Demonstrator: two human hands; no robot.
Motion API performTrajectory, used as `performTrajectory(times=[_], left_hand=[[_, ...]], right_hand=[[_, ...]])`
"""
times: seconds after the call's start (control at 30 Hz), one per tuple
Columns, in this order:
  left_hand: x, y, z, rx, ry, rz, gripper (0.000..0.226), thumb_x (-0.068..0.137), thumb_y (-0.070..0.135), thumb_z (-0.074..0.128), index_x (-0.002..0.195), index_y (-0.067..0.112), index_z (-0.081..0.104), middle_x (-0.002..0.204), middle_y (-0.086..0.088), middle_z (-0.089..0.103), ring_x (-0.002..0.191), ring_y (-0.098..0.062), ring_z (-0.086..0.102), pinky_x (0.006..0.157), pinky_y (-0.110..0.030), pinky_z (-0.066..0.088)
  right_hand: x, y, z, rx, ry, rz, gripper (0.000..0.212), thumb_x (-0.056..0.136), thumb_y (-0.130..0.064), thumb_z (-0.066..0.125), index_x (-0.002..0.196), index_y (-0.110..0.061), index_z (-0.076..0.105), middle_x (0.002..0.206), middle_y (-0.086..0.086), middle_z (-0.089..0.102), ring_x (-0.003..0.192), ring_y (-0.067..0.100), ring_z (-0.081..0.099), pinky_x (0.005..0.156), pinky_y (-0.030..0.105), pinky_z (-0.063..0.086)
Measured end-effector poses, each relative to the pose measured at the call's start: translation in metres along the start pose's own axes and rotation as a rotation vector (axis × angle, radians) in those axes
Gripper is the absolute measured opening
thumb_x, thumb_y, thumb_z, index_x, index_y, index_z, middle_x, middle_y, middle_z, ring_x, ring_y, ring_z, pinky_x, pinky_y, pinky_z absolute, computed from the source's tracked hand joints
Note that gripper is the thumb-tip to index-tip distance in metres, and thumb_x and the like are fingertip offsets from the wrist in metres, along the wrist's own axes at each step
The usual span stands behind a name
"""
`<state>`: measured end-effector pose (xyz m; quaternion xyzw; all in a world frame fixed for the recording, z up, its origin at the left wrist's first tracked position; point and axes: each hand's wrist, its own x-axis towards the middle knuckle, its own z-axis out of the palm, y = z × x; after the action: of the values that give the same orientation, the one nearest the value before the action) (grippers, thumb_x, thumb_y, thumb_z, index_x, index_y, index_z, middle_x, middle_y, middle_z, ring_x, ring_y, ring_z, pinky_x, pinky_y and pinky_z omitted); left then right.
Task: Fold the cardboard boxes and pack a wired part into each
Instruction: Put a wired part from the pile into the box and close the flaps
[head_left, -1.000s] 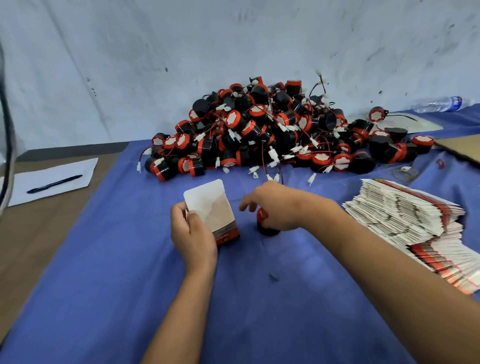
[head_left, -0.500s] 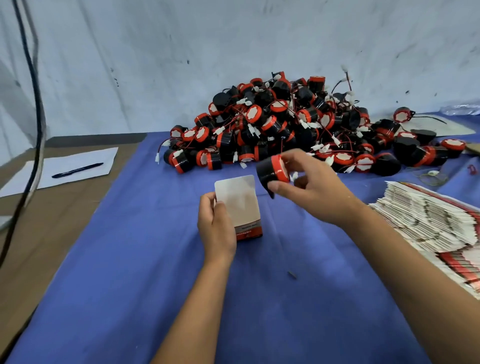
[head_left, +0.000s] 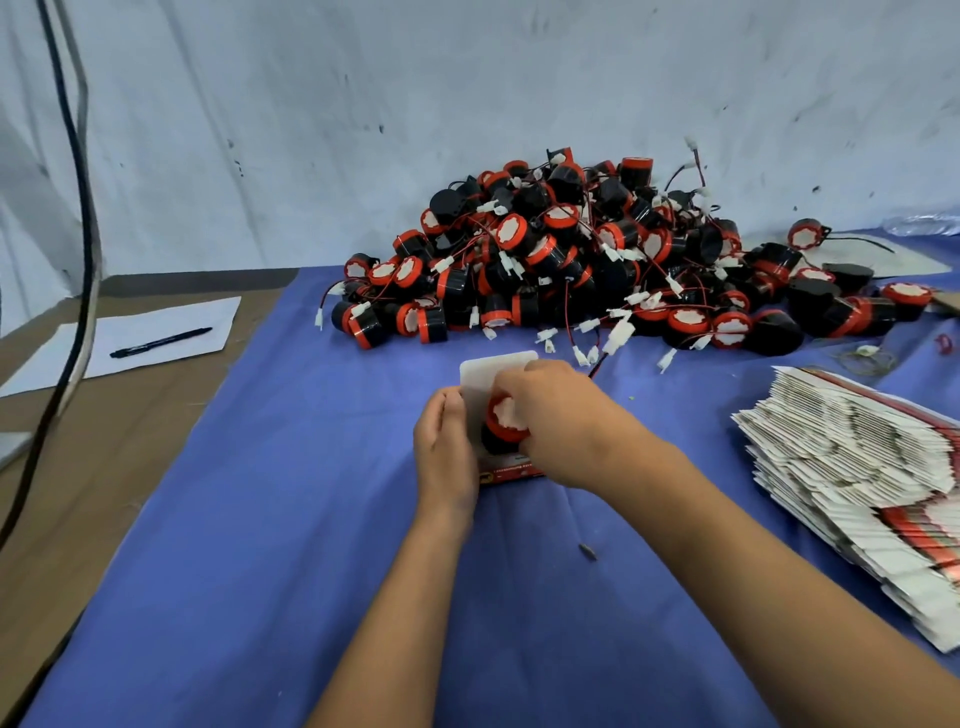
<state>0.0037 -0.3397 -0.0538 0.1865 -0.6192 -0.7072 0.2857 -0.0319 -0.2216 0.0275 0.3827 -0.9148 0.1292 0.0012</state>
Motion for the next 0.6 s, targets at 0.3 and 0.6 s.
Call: performTrajectory(times=[0.3, 0.6], left_hand=[[-0.002, -0.002, 0.002, 0.224, -0.052, 0.089, 0.017, 0.096, 0.003, 0.054, 0.101, 0.014, 0.066, 0.094, -0.003, 0.075, 0.088, -0.025, 0.069, 0.075, -0.043, 0.057], [-0.001, -0.005, 0.002, 0.352, -0.054, 0.144, 0.020, 0.094, 0.000, 0.059, 0.101, 0.017, 0.065, 0.094, 0.002, 0.072, 0.090, -0.020, 0.069, 0.081, -0.044, 0.058]], right_hand=[[-0.013, -0.014, 0.021, -0.117, -0.055, 0.029, 0.025, 0.089, 0.002, 0.054, 0.108, -0.012, 0.061, 0.118, 0.009, 0.051, 0.088, 0.022, 0.049, 0.072, 0.030, 0.043], [-0.012, 0.036, 0.032, 0.533, 0.575, 0.439, 0.042, 0.091, -0.046, 0.071, 0.125, -0.023, 0.062, 0.121, -0.002, 0.054, 0.100, 0.013, 0.056, 0.085, 0.030, 0.048]])
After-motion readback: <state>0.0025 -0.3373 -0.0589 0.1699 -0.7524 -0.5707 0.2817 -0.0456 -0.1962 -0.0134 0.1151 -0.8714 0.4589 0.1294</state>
